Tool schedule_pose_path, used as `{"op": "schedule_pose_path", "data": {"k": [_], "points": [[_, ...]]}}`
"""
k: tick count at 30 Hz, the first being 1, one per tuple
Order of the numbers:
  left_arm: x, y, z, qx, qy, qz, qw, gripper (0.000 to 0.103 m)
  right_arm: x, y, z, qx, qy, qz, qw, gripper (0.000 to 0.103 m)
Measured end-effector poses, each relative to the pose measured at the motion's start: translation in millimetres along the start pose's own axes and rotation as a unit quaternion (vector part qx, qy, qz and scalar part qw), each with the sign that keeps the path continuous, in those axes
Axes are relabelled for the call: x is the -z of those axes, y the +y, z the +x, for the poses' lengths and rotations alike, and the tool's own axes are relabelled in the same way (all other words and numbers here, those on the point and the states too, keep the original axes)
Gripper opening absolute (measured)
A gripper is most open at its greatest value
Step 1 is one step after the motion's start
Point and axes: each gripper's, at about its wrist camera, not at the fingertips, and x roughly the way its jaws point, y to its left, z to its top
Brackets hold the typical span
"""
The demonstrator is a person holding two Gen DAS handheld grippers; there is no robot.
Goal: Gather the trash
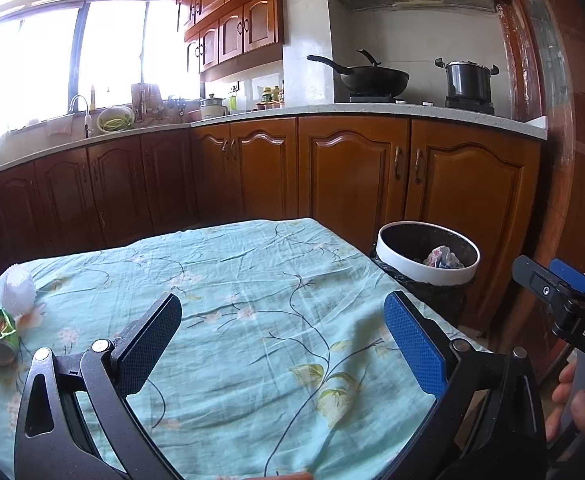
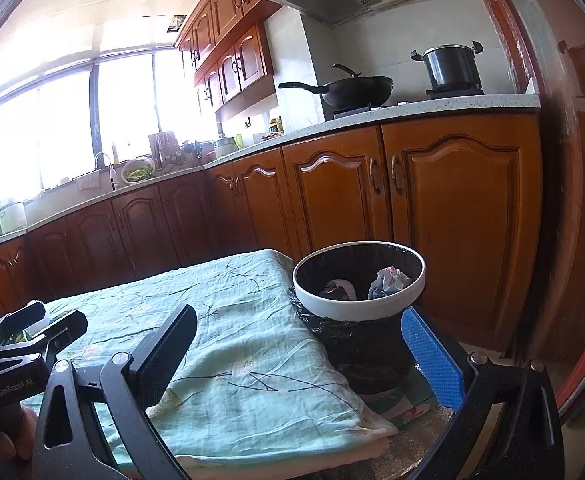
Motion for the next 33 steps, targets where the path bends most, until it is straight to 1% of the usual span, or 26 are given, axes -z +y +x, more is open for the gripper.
{"op": "schedule_pose_path", "data": {"k": [33], "points": [[0.8, -3.0, -0.5, 0.006, 0.002, 0.003, 1.0, 0.103, -0.2, -0.4, 1.4, -0.011, 0.005, 0.004, 1.0, 0.103]]}}
